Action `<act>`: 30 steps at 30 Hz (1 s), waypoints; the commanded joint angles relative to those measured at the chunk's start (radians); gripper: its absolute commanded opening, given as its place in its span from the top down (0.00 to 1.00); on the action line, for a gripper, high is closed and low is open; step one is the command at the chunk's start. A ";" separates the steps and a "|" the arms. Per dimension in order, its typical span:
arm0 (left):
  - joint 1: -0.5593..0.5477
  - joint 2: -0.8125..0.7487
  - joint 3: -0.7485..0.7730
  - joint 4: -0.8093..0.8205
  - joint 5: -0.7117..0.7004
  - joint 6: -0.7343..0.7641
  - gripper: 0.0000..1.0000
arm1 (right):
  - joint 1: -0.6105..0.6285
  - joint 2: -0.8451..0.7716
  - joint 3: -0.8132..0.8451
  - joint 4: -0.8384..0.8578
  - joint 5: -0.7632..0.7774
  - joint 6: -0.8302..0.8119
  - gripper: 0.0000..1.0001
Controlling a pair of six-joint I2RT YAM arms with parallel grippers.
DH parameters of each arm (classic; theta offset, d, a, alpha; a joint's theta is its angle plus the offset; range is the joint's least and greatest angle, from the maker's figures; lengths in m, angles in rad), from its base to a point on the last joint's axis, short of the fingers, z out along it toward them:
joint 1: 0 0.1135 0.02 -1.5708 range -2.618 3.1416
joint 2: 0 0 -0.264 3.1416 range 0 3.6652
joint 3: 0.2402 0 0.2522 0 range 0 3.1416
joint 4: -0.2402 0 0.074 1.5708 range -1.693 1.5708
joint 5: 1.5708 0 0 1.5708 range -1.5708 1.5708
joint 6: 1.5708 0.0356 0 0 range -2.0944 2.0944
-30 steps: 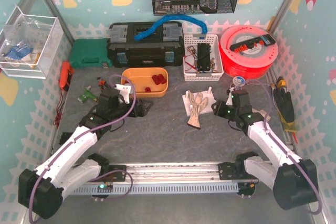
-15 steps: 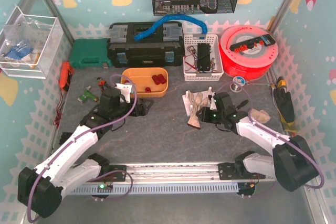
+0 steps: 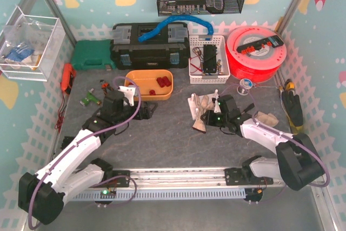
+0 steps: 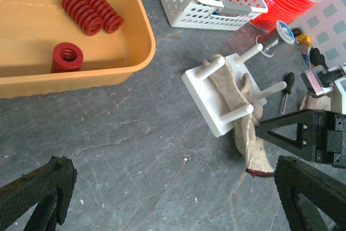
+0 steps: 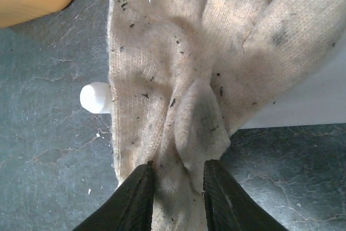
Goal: Install the large spring
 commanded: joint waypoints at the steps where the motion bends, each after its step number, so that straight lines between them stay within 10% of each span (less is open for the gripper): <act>1: -0.003 -0.008 0.021 -0.004 -0.012 0.009 0.01 | 0.008 0.011 -0.001 0.029 -0.012 -0.005 0.71; 12: -0.003 -0.014 0.019 -0.004 -0.015 0.010 0.01 | 0.008 0.027 -0.005 0.047 -0.024 -0.012 0.77; 19: -0.003 -0.015 0.018 -0.004 -0.022 0.009 0.01 | 0.008 -0.026 -0.015 0.049 -0.018 -0.020 1.00; 30: -0.003 -0.008 0.016 -0.004 -0.029 0.007 0.01 | 0.007 -0.242 0.089 -0.136 0.142 -0.083 1.00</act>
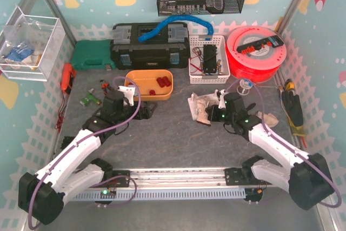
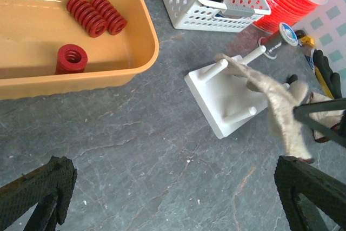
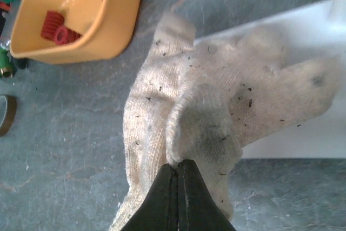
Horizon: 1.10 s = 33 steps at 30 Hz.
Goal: Install the large spring
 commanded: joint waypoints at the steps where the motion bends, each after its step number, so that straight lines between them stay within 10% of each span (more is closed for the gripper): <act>1: -0.003 -0.009 0.016 -0.004 -0.020 0.008 0.01 | 0.006 -0.095 0.095 -0.132 0.134 -0.054 1.00; 21: -0.003 0.003 0.021 -0.003 -0.056 0.009 0.01 | -0.024 -0.346 0.099 -0.316 0.817 -0.007 1.00; 33: -0.002 0.039 0.035 -0.003 -0.229 -0.059 0.01 | -0.331 -0.205 -0.077 -0.194 0.547 0.070 0.98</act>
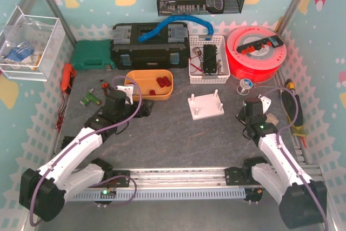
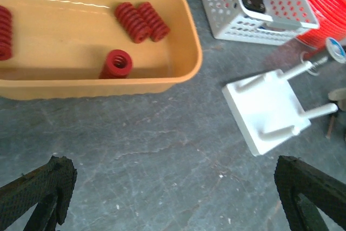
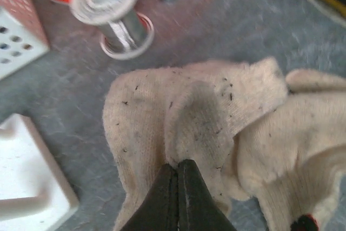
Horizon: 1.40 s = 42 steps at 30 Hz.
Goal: Install the large spring
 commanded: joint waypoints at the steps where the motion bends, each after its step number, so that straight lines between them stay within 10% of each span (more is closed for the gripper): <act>1: -0.001 0.009 0.039 -0.003 -0.145 -0.059 0.01 | -0.061 0.044 -0.045 0.063 -0.091 0.043 0.92; 10: 0.087 0.102 0.109 -0.003 -0.154 -0.074 0.01 | -0.077 0.007 -0.027 0.076 -0.159 -0.055 0.40; 21: 0.099 0.434 0.297 -0.066 -0.153 0.044 0.17 | -0.072 -0.045 0.021 0.162 -0.485 -0.204 0.02; 30: 0.061 0.673 0.488 -0.126 -0.210 0.109 0.50 | 0.052 0.040 0.022 0.231 -0.516 -0.188 0.01; 42: 0.047 0.858 0.612 -0.195 -0.182 0.126 0.47 | 0.246 0.163 0.062 0.263 -0.419 -0.186 0.01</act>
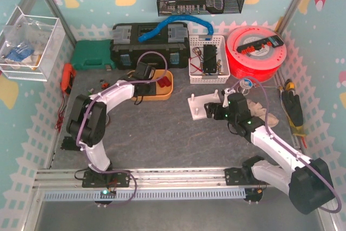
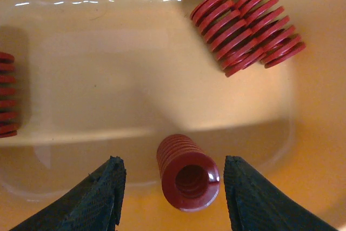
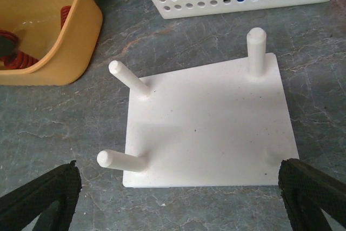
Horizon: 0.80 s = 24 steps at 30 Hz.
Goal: Install the large spring
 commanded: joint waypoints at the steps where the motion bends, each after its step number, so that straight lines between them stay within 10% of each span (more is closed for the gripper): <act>1: -0.004 0.045 0.051 -0.047 0.011 0.019 0.47 | 0.016 0.006 0.024 0.023 0.039 -0.004 0.01; 18: -0.030 0.144 0.114 -0.104 -0.002 0.010 0.49 | 0.017 -0.013 0.002 0.023 0.062 -0.028 0.01; 24: -0.030 0.133 0.124 -0.103 -0.012 0.008 0.66 | 0.017 0.000 0.006 0.029 0.064 -0.032 0.01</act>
